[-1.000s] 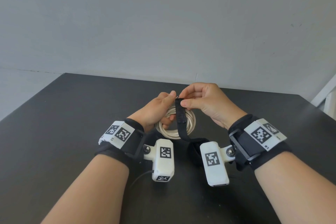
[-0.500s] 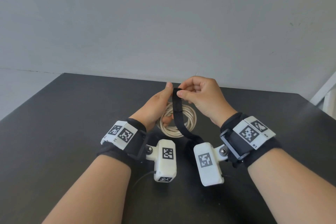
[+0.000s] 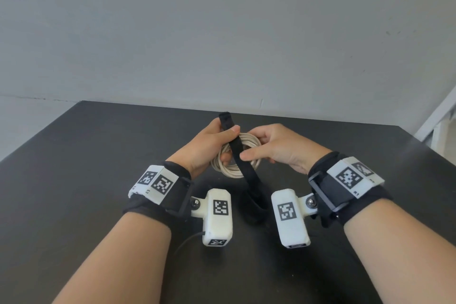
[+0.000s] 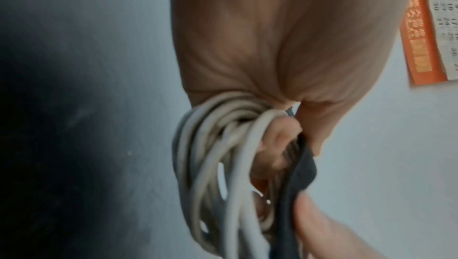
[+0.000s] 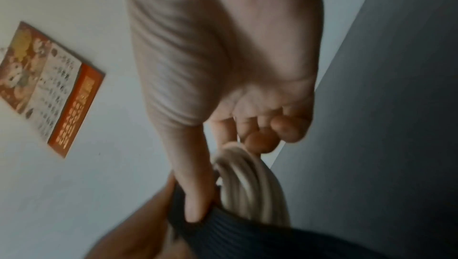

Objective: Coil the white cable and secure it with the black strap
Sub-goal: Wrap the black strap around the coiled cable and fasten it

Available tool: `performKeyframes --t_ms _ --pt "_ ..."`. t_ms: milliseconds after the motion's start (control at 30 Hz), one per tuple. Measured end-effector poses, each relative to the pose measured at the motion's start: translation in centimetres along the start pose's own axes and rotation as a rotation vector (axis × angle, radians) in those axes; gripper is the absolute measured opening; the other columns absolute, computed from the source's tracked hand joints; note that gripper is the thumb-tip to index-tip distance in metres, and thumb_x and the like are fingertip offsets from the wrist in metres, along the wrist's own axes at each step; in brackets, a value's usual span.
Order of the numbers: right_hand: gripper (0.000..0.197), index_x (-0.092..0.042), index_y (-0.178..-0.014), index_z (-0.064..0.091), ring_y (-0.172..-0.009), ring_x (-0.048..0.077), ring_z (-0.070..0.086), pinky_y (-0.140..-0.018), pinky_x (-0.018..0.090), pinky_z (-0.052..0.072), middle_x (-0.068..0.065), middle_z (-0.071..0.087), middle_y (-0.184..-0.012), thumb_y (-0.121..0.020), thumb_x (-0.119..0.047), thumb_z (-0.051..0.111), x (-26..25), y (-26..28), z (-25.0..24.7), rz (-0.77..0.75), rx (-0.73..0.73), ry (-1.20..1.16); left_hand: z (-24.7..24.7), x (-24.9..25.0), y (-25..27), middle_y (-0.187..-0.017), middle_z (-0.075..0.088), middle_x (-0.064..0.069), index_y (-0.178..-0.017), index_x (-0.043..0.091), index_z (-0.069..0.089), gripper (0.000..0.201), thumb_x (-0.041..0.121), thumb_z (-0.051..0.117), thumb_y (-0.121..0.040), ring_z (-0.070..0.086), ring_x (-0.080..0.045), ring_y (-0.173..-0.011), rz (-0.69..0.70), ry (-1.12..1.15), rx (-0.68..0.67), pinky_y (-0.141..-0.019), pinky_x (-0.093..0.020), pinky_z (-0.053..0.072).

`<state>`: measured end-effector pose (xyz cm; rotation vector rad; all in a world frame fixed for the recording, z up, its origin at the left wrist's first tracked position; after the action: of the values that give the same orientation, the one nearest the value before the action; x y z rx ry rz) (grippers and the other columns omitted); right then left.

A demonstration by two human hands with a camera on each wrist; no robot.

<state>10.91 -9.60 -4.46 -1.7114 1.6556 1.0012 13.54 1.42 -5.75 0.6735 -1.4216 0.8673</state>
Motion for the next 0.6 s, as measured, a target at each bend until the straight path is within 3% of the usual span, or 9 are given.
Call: performKeyframes --t_ms 100,333,467,600 --pt "0.024 -0.011 -0.09 0.07 -0.083 0.017 0.066 -0.084 0.035 0.051 0.005 0.073 -0.086 -0.068 -0.012 0.081 -0.3 -0.2 -0.2 -0.024 0.078 0.03 0.4 0.0 0.0 -0.068 0.047 -0.012 -0.109 0.01 0.042 0.019 0.025 0.046 -0.099 0.039 -0.01 -0.041 0.007 -0.013 -0.006 -0.044 -0.024 0.039" --pt "0.018 -0.007 -0.081 0.069 -0.073 0.019 0.06 -0.07 0.033 0.048 0.006 0.066 -0.075 -0.064 -0.004 0.07 -0.6 -0.3 -0.6 -0.052 0.171 0.132 1.6 0.7 0.2 -0.051 0.044 -0.004 -0.093 0.01 0.044 0.02 0.026 0.037 -0.102 0.039 -0.012 -0.042 0.035 0.004 -0.063 -0.047 -0.023 0.04" --pt "0.013 -0.01 -0.078 0.067 -0.074 0.018 0.06 -0.072 0.032 0.048 0.004 0.065 -0.071 -0.065 -0.005 0.069 -0.3 -0.2 0.2 -0.007 0.059 0.047 1.1 0.7 0.1 -0.051 0.046 -0.004 -0.101 0.009 0.043 0.016 0.025 0.038 -0.101 0.039 -0.013 -0.041 0.056 -0.11 -0.004 -0.045 -0.023 0.039" --pt "0.044 -0.004 -0.1 0.066 -0.088 0.022 0.064 -0.089 0.039 0.051 0.011 0.069 -0.09 -0.059 -0.019 0.073 0.2 -0.3 1.4 0.03 -0.075 -0.068 0.6 0.7 0.1 -0.055 0.052 -0.004 -0.11 0.007 0.042 0.02 0.024 0.041 -0.1 0.044 -0.015 -0.045 0.04 -0.148 0.029 -0.048 -0.024 0.042"
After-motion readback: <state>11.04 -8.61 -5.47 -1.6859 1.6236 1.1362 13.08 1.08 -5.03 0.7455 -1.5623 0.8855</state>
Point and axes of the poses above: each hand's wrist, its own y-axis away from the middle knuckle, its own z-axis out of the palm, x = y × z, the point moved 9 cm from there along -y, towards the middle knuckle
